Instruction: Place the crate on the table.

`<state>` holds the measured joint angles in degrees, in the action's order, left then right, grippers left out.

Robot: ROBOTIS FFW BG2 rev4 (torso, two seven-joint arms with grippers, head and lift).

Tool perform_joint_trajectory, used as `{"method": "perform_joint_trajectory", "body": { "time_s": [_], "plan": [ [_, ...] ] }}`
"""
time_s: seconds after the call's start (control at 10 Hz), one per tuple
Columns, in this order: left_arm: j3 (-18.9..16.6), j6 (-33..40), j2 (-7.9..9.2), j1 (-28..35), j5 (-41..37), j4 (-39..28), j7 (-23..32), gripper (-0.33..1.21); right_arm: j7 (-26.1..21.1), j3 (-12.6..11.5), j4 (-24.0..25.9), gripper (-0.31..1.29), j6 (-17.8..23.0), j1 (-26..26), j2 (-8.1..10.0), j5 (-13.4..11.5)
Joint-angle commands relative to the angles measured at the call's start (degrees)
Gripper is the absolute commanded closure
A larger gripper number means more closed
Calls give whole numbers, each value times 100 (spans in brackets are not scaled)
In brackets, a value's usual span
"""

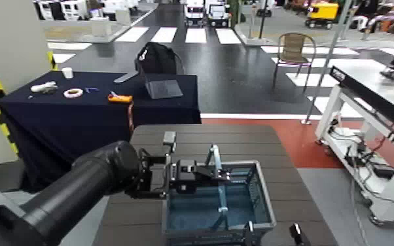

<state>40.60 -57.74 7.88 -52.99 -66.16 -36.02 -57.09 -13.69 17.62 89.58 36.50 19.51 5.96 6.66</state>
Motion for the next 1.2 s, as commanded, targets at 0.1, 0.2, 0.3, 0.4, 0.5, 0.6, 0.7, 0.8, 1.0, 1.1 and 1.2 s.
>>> {"method": "perform_joint_trajectory", "body": {
  "time_s": [0.1, 0.2, 0.3, 0.4, 0.5, 0.6, 0.7, 0.8, 1.0, 1.1, 1.2],
  "plan": [
    [-9, 61, -94, -273, 200, 446, -145, 120, -169, -48, 68, 13, -29, 70, -24, -209],
    [-17, 96, -138, -361, 253, 622, -206, 120, -222, -57, 121, 13, -143, 88, -24, -262],
    [-17, 96, -156, -405, 253, 666, -215, 120, -275, -83, 182, 13, -257, 123, -24, -323],
    [-17, 114, -164, -466, 271, 719, -224, 120, -328, -109, 200, 13, -284, 141, -42, -376],
    [-26, 122, -191, -545, 279, 789, -224, 120, -328, -109, 191, 13, -284, 141, -59, -394],
    [-35, 158, -226, -598, 288, 833, -224, 120, -328, -92, 174, 13, -266, 123, -59, -394],
    [-96, 158, -279, -642, 288, 894, -224, 120, -328, -83, 156, 13, -266, 114, -68, -394],
    [-202, 158, -358, -642, 279, 930, -242, 120, -380, -74, 147, 13, -266, 114, -68, -438],
    [-290, 166, -437, -572, 279, 991, -303, 120, -433, -92, 156, 13, -266, 132, -77, -455],
    [-290, 158, -454, -537, 271, 1000, -321, 120, -433, -83, 156, 13, -257, 132, -77, -455],
    [-299, 158, -472, -510, 253, 1009, -329, 117, -433, -74, 156, 13, -257, 123, -77, -455]
  ]
}}
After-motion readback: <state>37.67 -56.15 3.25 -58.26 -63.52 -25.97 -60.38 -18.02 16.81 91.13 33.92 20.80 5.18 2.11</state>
